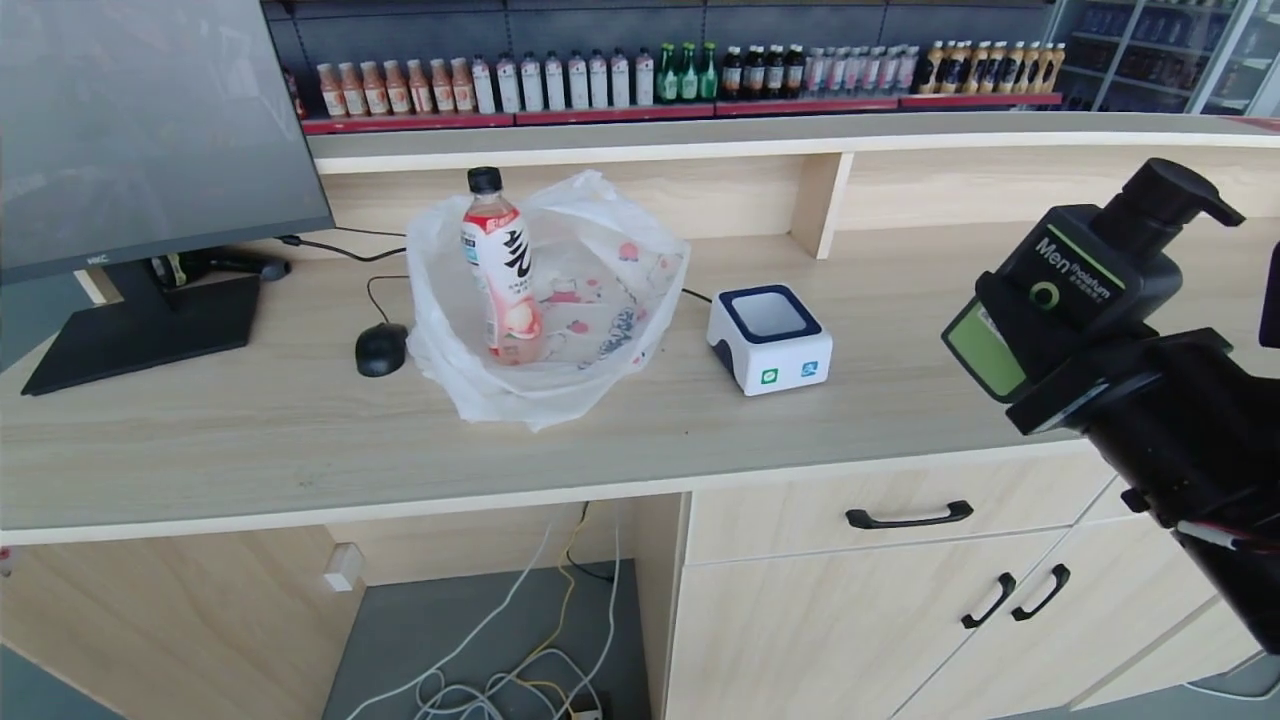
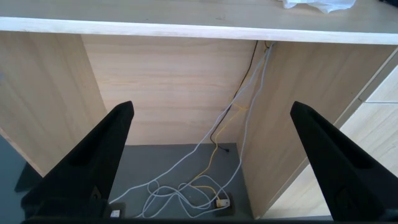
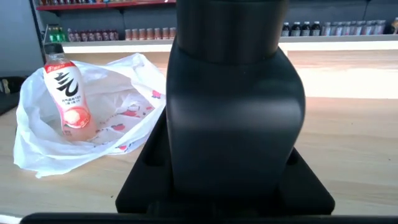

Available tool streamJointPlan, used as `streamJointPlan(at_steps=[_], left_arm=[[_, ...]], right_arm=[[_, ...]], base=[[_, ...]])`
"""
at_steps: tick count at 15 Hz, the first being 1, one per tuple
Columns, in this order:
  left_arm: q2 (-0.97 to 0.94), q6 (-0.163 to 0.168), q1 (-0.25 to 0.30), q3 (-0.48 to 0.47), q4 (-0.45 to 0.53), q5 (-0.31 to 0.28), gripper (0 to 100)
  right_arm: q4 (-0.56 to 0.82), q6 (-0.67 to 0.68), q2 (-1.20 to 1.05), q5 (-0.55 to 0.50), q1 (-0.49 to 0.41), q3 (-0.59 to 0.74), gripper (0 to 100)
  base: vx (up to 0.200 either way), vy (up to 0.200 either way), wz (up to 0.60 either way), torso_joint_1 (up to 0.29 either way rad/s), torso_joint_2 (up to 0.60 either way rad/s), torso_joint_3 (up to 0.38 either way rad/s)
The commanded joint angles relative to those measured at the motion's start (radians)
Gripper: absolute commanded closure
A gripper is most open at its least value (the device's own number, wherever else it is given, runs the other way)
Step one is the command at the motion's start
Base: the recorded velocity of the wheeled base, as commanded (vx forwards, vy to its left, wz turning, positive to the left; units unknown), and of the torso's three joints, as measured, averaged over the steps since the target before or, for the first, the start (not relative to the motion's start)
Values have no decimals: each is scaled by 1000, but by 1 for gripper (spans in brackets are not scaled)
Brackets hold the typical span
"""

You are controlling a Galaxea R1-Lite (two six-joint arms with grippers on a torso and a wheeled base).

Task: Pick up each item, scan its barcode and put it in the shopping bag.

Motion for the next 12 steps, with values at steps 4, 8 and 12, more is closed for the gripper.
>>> streamJointPlan(at_steps=[4,8,12], left_arm=[[0,0,1,0,0,0,0],[0,0,1,0,0,0,0],[0,0,1,0,0,0,0]], right_arm=[[2,0,89,45,3,-72,100],[2,54,154,50,15,-72,100],[10,98,227,55,58,-176,100]], base=[[0,0,0,0,0,0],[0,0,0,0,0,0],[0,0,0,0,0,0]])
